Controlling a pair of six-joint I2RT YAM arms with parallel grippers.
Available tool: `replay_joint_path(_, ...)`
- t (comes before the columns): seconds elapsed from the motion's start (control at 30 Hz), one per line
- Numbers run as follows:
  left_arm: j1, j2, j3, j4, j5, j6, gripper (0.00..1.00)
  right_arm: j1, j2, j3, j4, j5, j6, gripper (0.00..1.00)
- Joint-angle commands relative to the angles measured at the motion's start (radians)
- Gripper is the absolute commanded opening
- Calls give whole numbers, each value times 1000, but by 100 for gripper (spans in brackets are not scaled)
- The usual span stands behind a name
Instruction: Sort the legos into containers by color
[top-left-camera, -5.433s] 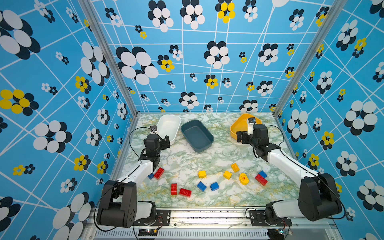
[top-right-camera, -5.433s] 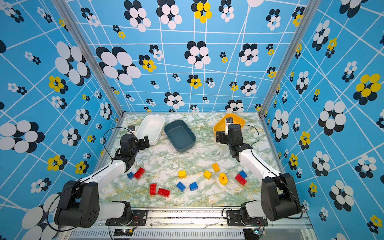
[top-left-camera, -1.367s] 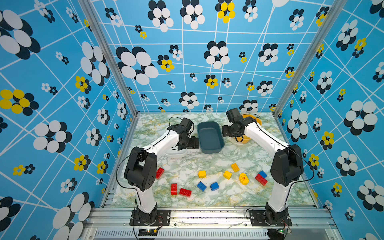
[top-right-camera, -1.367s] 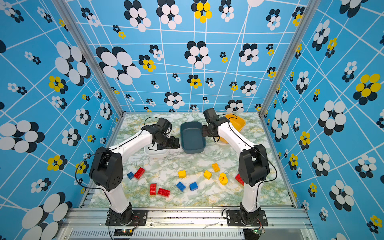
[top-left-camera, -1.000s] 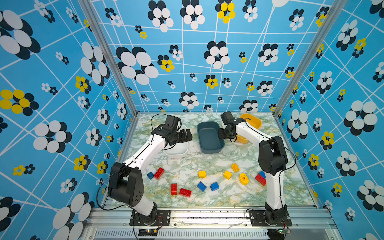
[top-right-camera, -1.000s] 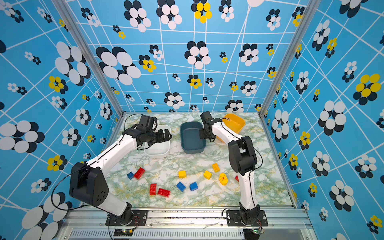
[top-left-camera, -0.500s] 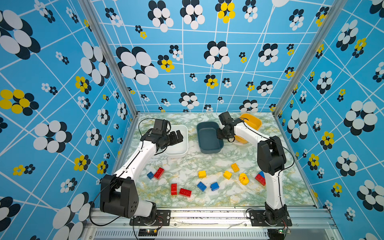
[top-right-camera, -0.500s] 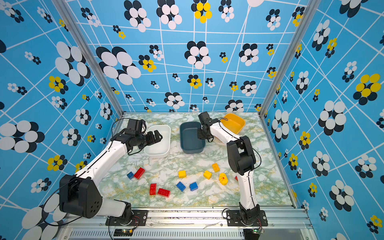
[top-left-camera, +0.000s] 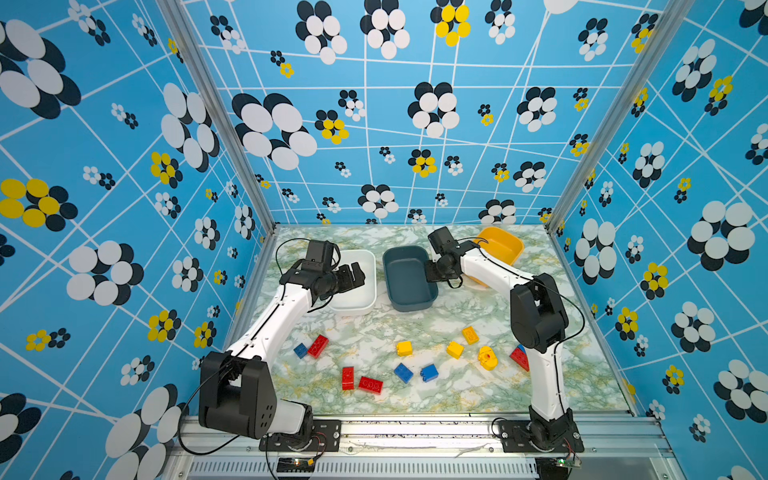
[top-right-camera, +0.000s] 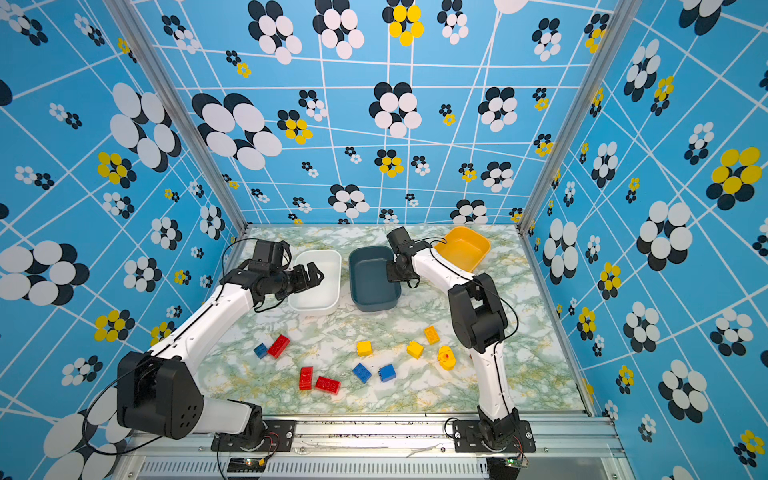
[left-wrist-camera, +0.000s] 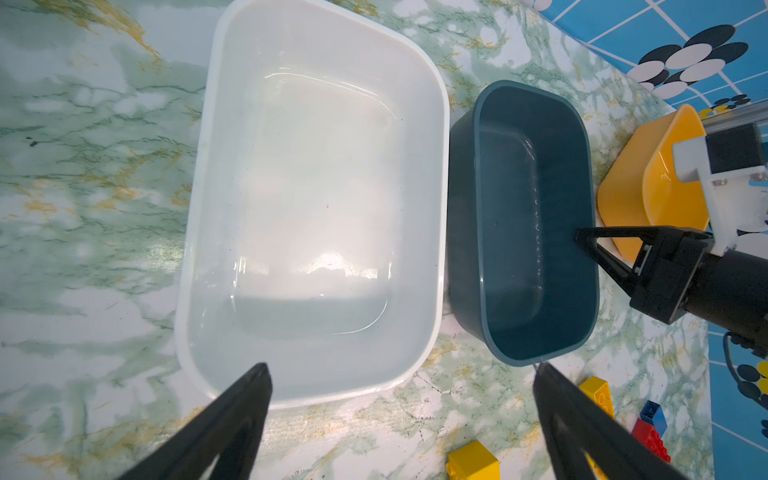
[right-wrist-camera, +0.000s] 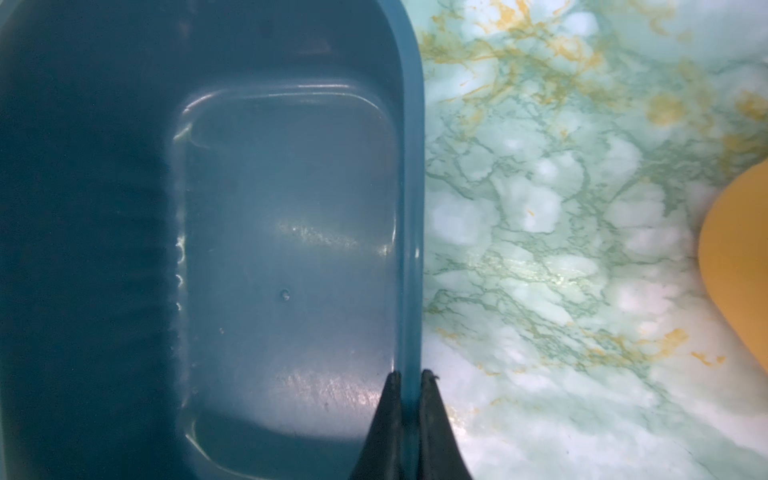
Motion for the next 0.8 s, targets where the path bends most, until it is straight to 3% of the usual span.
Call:
replay_joint_path(0.0, 13, -34, -20, -1, 4, 25, 99, 18, -17, -17, -20, -2, 14, 3)
replay_joint_path(0.77, 46, -59, -30, -11, 4, 35, 99, 59, 58, 63, -89, -11, 193, 3)
